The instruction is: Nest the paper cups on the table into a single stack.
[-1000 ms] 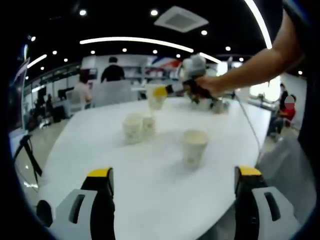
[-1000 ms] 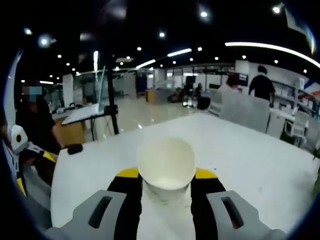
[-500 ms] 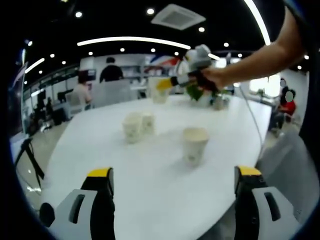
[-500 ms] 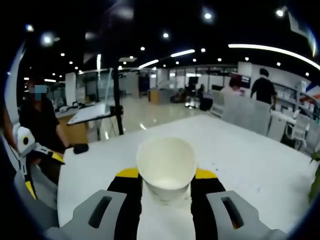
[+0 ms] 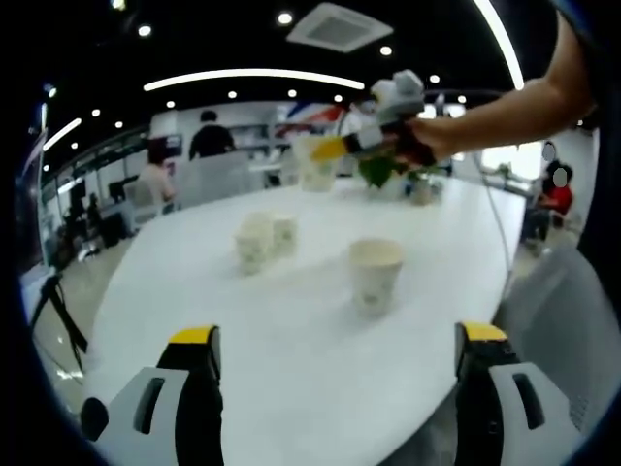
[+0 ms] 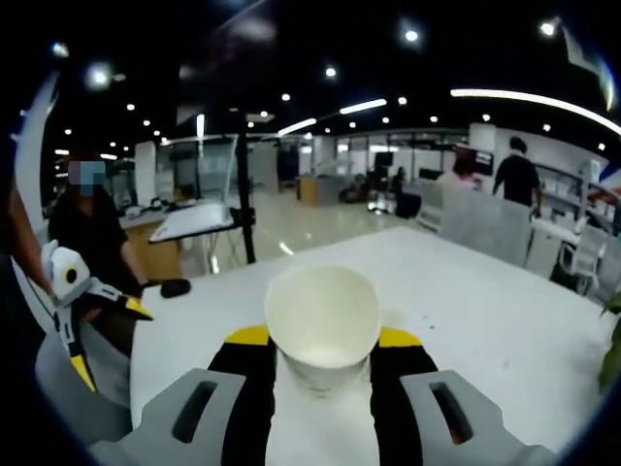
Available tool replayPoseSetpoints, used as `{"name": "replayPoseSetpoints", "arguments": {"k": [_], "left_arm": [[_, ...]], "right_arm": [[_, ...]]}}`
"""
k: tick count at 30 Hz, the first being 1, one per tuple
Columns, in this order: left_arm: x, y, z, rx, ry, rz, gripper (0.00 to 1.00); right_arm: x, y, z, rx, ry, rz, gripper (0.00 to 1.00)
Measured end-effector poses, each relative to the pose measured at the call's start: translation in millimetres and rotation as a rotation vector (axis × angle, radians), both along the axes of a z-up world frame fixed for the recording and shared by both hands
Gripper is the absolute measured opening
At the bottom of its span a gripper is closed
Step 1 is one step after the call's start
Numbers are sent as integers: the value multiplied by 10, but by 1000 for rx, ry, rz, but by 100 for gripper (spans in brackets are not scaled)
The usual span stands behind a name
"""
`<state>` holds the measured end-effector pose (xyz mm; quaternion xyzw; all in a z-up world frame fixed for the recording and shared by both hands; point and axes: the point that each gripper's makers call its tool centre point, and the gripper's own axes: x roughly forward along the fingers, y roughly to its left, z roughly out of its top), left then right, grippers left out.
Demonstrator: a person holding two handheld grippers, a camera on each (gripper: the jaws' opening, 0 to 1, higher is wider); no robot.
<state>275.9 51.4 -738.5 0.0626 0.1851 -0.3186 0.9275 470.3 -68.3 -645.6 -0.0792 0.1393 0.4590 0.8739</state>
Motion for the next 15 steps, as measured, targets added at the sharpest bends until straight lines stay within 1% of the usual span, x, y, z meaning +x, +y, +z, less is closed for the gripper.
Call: {"name": "replayPoseSetpoints", "arguments": {"k": [10,15], "left_arm": [[1,11,-7,3,-2,0,100],[-7,9,-4,2,-2,0,100]], "right_arm": [[-347,30,12,2,-3,37,35],[-486,51,12,7,6,53,35]]}}
